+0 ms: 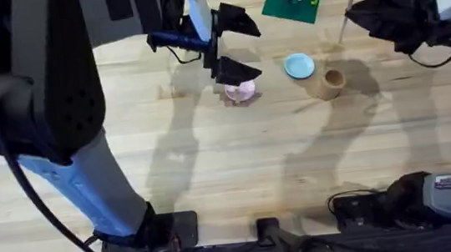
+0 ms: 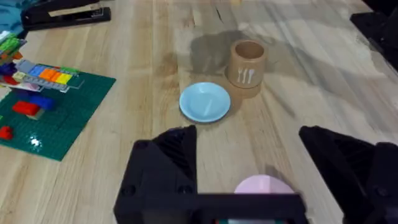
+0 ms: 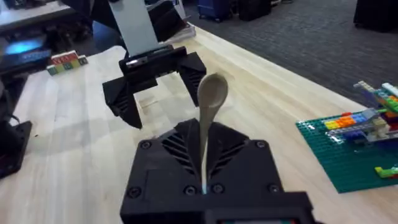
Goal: Pick up a utensil and set it on the pink plate, then put the other utensil in the container.
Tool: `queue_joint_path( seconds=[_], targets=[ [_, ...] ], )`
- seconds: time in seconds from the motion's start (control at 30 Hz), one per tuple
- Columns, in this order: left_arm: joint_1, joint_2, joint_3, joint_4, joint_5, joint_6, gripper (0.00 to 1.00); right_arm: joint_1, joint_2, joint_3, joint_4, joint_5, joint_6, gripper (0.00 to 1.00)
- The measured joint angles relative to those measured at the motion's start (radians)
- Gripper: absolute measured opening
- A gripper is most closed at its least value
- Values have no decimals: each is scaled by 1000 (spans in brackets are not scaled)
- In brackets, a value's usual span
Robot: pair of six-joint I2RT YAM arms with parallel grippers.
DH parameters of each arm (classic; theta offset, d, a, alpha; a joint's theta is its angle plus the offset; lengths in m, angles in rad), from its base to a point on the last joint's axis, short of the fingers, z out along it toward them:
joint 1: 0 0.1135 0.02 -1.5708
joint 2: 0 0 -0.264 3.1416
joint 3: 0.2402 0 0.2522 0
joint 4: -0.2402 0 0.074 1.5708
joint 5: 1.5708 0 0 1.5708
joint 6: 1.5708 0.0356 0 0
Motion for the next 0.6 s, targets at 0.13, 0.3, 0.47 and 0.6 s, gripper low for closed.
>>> queue_joint_path(
  seconds=[0.13, 0.3, 0.47, 0.6],
  targets=[
    [0, 0, 0, 0, 0, 0, 993, 0, 0, 0, -53, 0, -64, 33],
    [0, 0, 0, 0, 0, 0, 992, 0, 0, 0, -187, 33, -170, 33],
    [0, 0, 0, 0, 0, 0, 993, 0, 0, -1, -295, 62, -280, 33],
    [0, 0, 0, 0, 0, 0, 993, 0, 0, -1, -353, 97, -362, 32]
  ],
)
